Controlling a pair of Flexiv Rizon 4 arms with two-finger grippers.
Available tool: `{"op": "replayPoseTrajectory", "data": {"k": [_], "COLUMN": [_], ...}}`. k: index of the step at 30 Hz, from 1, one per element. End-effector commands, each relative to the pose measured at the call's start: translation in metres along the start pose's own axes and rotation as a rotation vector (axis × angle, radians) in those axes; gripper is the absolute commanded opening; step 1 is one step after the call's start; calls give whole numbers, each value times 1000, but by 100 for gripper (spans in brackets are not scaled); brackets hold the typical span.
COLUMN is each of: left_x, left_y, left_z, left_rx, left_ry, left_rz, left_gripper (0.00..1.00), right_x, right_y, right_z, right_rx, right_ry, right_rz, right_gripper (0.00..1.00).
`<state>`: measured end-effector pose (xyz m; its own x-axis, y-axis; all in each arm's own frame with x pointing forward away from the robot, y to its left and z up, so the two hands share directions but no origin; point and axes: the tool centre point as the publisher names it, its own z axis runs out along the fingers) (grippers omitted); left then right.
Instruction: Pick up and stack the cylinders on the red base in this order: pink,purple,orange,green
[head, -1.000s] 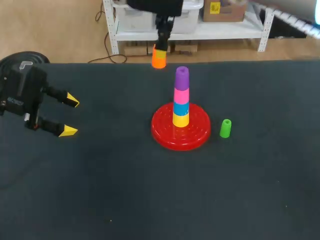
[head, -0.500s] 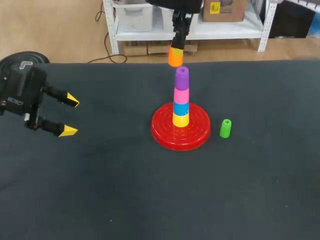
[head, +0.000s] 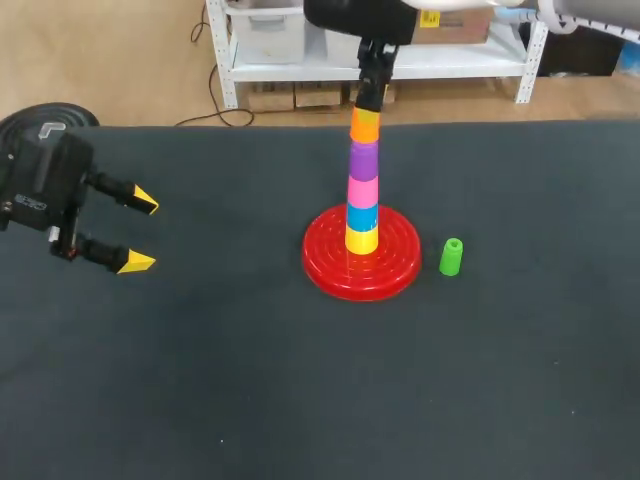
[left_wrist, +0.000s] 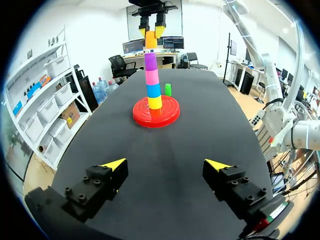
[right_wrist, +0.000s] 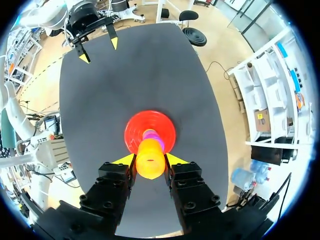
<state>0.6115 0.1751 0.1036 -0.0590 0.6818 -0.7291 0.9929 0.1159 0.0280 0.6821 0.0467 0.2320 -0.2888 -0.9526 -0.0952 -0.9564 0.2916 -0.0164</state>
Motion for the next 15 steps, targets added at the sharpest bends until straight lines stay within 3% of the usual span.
{"op": "replayPoseTrajectory", "data": {"k": [1, 15], "left_x": [1, 1], "left_y": [0, 0], "left_z": [0, 0], "left_rx": [-2, -2], "left_ry": [-4, -4], "left_rz": [3, 3], "left_gripper": [100, 100], "right_x": [-3, -4], "right_y": [-3, -5], "right_z": [2, 4], "right_rx": [-6, -28], "right_ry": [12, 37], "right_rz": [-2, -12], "right_gripper": [0, 0]}}
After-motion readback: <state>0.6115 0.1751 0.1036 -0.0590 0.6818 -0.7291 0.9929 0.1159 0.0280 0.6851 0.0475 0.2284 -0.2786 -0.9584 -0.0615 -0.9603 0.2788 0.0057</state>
